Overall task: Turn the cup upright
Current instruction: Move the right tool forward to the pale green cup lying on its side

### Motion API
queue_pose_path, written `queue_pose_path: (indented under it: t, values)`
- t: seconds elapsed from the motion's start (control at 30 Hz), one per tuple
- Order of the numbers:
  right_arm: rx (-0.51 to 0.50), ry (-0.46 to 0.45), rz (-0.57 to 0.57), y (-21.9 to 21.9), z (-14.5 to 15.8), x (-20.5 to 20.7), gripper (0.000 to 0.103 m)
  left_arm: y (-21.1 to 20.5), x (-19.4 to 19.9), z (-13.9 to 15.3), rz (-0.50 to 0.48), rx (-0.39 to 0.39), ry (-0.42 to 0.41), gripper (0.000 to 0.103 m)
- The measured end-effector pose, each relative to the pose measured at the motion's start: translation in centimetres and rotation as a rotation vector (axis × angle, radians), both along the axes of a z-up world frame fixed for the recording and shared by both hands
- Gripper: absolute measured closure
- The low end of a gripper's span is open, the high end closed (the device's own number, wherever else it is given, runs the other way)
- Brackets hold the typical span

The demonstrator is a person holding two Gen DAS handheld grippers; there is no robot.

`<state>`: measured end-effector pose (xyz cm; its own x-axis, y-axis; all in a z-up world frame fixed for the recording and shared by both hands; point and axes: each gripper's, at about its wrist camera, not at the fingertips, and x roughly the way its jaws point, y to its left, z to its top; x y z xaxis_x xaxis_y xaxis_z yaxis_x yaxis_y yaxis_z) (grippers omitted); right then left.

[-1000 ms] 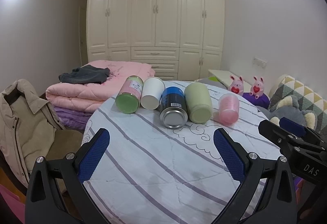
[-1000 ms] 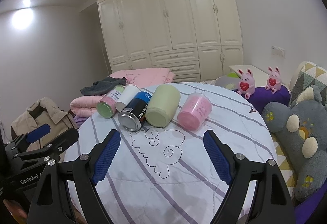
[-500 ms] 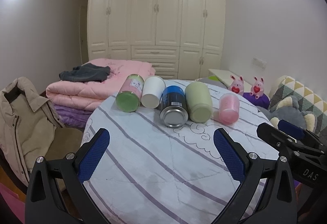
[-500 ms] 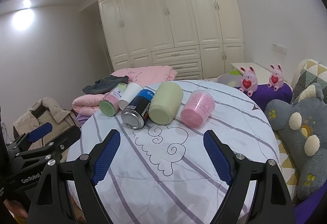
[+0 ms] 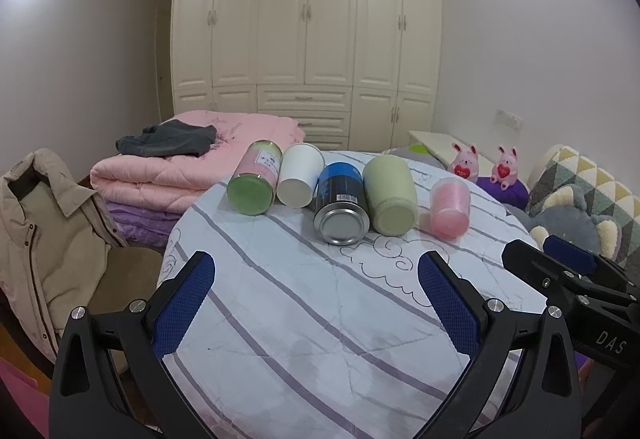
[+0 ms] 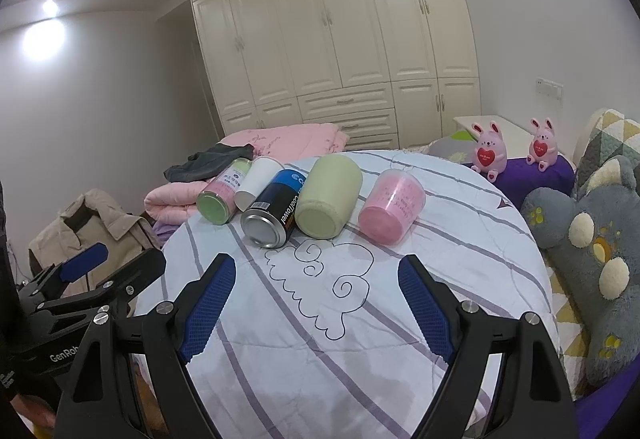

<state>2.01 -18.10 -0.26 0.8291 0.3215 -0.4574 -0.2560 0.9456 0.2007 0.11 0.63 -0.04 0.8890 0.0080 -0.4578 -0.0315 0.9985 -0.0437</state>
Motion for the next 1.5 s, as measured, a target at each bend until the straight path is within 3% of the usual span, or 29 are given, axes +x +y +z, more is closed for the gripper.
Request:
queue_pose_path:
  t: [0.27, 0.47, 0.7, 0.8, 1.23, 1.5]
  values:
    - [0.03, 0.093, -0.005, 0.0, 0.3, 1.5, 0.018, 0.1, 1.4, 0.4, -0.009, -0.012, 0.071, 0.0]
    - [-0.001, 0.12, -0.013, 0.2, 1.8, 3.1, 0.018, 0.4, 3.2, 0.9, 0.0, -0.005, 0.119, 0.0]
    - [-0.008, 0.231, -0.014, 0.4, 1.5, 6.0, 0.018, 1.3, 6.4, 0.6, -0.003, -0.017, 0.199, 0.0]
    - [-0.066, 0.268, -0.03, 1.0, 1.4, 8.0, 0.018, 1.7, 8.2, 0.6, 0.001, -0.016, 0.235, 0.0]
    - [-0.136, 0.457, -0.001, 3.7, -0.2, 17.5, 0.018, 4.8, 16.4, 0.6, 0.01, -0.044, 0.385, 0.0]
    - [-0.173, 0.532, 0.036, 5.8, -1.9, 21.8, 0.018, 6.1, 19.7, 0.4, 0.064, 0.024, 0.433, 0.0]
